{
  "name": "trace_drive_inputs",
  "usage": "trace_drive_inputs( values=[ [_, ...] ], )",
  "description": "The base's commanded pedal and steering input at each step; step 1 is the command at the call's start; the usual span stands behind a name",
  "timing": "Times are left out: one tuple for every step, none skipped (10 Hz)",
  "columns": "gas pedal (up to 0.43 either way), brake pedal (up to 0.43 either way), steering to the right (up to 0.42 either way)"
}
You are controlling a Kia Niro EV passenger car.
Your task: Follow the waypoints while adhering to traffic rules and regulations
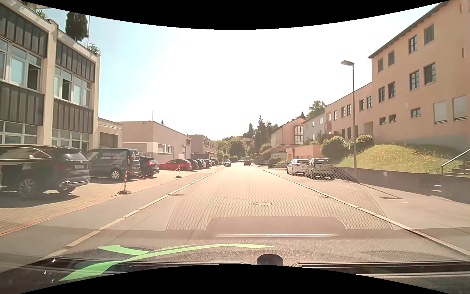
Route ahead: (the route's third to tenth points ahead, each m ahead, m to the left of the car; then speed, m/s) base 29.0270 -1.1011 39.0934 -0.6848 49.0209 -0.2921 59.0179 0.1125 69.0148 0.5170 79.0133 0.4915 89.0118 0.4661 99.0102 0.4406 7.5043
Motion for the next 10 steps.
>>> trace_drive_inputs(
  values=[
    [0.13,0.0,-0.014],
    [0.13,0.0,-0.014],
    [0.13,0.0,-0.013],
    [0.118,0.0,-0.011],
    [0.118,0.0,-0.011],
    [0.118,0.0,-0.012],
    [0.118,0.0,-0.011],
    [0.118,0.0,-0.011],
    [0.118,0.0,-0.011],
    [0.118,0.0,-0.009]
  ],
)
